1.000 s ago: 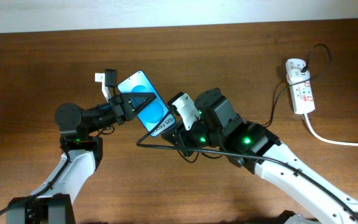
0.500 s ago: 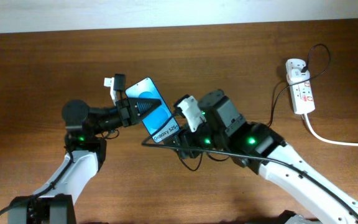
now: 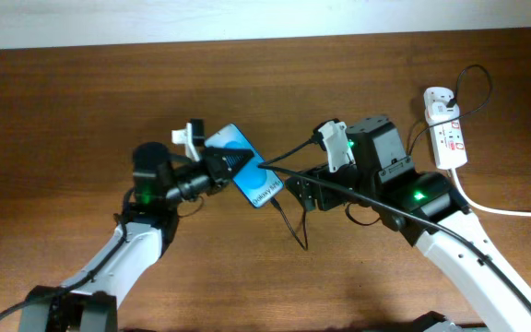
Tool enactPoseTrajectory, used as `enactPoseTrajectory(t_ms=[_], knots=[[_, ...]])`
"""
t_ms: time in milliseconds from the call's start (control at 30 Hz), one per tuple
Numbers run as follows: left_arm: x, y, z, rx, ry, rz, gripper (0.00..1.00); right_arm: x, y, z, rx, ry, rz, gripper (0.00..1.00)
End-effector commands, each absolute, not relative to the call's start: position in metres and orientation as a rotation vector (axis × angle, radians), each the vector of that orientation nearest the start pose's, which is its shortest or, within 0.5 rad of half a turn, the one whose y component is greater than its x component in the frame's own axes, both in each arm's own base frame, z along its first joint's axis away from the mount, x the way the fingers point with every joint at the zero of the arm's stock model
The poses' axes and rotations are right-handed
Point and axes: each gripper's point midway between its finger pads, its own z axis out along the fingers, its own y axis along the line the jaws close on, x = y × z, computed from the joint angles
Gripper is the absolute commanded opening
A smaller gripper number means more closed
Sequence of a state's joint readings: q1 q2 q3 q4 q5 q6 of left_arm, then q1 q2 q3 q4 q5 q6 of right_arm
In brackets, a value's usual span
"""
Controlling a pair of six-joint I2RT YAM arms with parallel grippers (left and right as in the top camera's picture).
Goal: Plug charger to phone and switch on socket
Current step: 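Lower the plugged phone flat onto the table with the left gripper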
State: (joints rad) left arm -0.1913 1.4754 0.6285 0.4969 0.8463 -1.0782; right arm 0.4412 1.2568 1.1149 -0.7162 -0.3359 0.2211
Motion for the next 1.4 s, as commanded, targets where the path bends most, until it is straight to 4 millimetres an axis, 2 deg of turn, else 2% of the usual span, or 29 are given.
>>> enactPoseTrajectory(t_ms=[0,100,200,333,367,433,467,500,567,667,767,867,967,1000,1067,1167,1267,1367], knots=[[0.362,-0.217,0.184,-0.197,2.182,-1.403,0.0,0.293,0.189,0.224,-0.403,2.412,0.646,0.8],[0.366,-0.219,0.195,-0.133,2.297,-1.249,0.0,0.294,0.188,0.224,-0.401,2.413,0.642,0.8],[0.368,-0.219,0.224,-0.025,2.312,-1.186,0.0,0.293,0.188,0.224,-0.402,2.414,0.642,0.8],[0.366,-0.214,0.246,0.003,2.354,-1.115,0.0,0.291,0.187,0.221,-0.401,2.43,0.639,0.8],[0.362,-0.216,0.253,0.01,2.369,-1.135,0.0,0.291,0.187,0.221,-0.401,2.432,0.639,0.8],[0.349,-0.228,0.273,0.109,2.35,-1.259,0.0,0.291,0.187,0.221,-0.401,2.432,0.639,0.87],[0.339,-0.236,0.285,0.164,2.336,-1.35,0.0,0.291,0.187,0.221,-0.401,2.432,0.639,0.96],[0.332,-0.239,0.289,0.186,2.342,-1.399,0.0,0.29,0.186,0.223,-0.401,2.429,0.639,0.99],[0.327,-0.238,0.286,0.188,2.367,-1.404,0.0,0.29,0.183,0.228,-0.392,2.41,0.62,0.99],[0.328,-0.237,0.278,0.203,2.388,-1.38,0.0,0.292,0.164,0.248,-0.335,2.337,0.507,0.99],[0.354,-0.236,0.25,0.17,2.464,-1.276,0.0,0.286,0.139,0.281,-0.264,2.219,0.404,0.98],[0.381,-0.234,0.2,0.215,2.615,-1.126,0.0,0.275,0.117,0.308,-0.199,2.122,0.331,0.99],[0.391,-0.237,0.159,0.282,2.692,-1.105,0.0,0.269,0.104,0.31,-0.166,2.117,0.275,0.99],[0.389,-0.234,0.137,0.284,2.756,-1.097,0.0,0.268,0.099,0.306,-0.154,2.134,0.243,0.98],[0.382,-0.226,0.115,0.35,2.813,-1.078,0.0,0.267,0.095,0.303,-0.147,2.149,0.219,0.99],[0.382,-0.216,0.098,0.318,2.864,-1.075,0.0,0.268,0.095,0.303,-0.146,2.146,0.221,0.99],[0.398,-0.199,0.078,0.272,2.876,-1.006,0.02,0.268,0.095,0.299,-0.146,2.165,0.217,0.98],[0.403,-0.194,0.064,0.248,2.887,-1.001,0.03,0.267,0.095,0.298,-0.147,2.17,0.215,0.98]])
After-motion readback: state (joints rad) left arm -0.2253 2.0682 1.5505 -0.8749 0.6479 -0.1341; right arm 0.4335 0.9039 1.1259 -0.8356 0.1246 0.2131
